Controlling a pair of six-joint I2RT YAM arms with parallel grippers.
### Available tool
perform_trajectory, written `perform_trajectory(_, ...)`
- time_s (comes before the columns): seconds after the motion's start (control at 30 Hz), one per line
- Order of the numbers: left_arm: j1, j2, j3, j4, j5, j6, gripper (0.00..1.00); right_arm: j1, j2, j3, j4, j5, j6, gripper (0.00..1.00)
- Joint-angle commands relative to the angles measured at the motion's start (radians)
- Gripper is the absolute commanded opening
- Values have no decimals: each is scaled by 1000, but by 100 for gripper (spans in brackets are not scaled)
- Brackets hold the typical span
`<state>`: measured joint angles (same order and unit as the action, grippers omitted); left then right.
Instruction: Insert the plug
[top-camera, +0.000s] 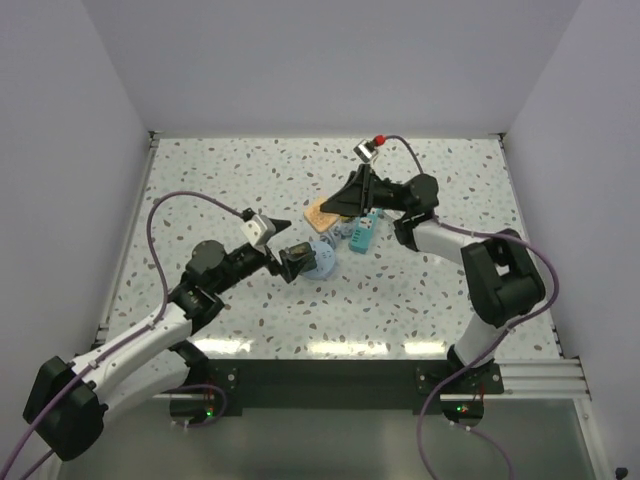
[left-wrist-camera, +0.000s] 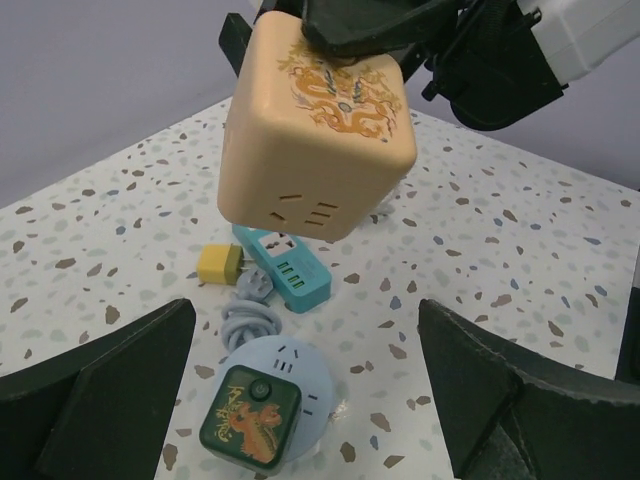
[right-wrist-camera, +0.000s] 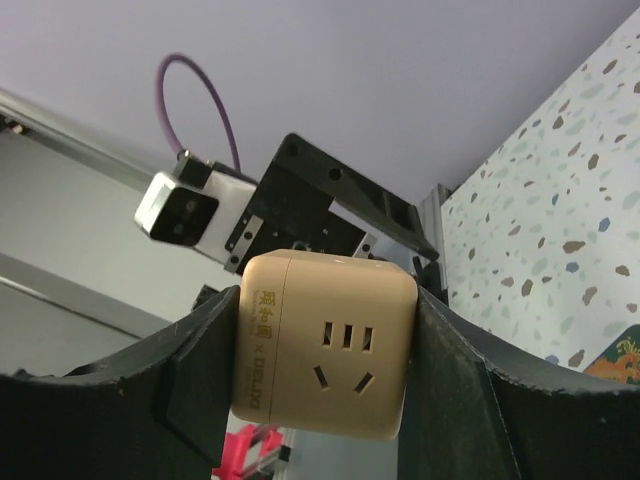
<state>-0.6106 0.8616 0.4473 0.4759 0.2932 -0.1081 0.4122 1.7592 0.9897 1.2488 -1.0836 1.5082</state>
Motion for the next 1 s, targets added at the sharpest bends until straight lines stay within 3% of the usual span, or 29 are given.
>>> perform_trajectory(0.0, -15, 20, 57, 64, -19, 41, 98, 4, -150, -23, 113, -50, -147, 0)
perform_trajectory(0.03, -17, 17, 59, 78, 6, 39, 98, 5, -221, -28, -17, -52, -231, 0)
perform_trajectory(0.07, -15, 14, 59, 84, 11, 38, 98, 5, -265, -25, -190, -15, -490, 0)
perform_trajectory(0.1, -15, 11, 57, 89, 9, 39, 99, 5, -308, -5, -657, 26, -664, 0)
perform_trajectory(0.13, -15, 11, 57, 90, 4, 42, 99, 22, -385, 32, -912, 104, -1027, 0)
perform_trajectory(0.17, -15, 13, 57, 90, 0, 48, 99, 33, -408, 111, -1106, 251, -1134, 0)
perform_trajectory(0.2, -15, 19, 59, 90, -3, 50, 100, 42, -431, 121, -1212, 301, -1176, 0)
perform_trajectory(0.3, -17, 59, 74, 101, 47, 38, 100, 46, -521, 52, -1163, 352, -1233, 0)
perform_trajectory(0.4, -17, 85, 65, 171, 229, -11, 100, 82, -602, -25, -1207, 373, -1403, 0)
perform_trajectory(0.6, -17, 88, 85, 100, 391, -1, 100, 83, -665, -112, -1281, 298, -1721, 0)
perform_trajectory(0.83, -15, 151, 116, 23, 498, 51, 100, 102, -702, -109, -1394, 255, -1839, 0)
perform_trajectory(0.97, -17, 212, 139, 12, 541, 68, 100, 106, -676, -79, -1471, 154, -1890, 0)
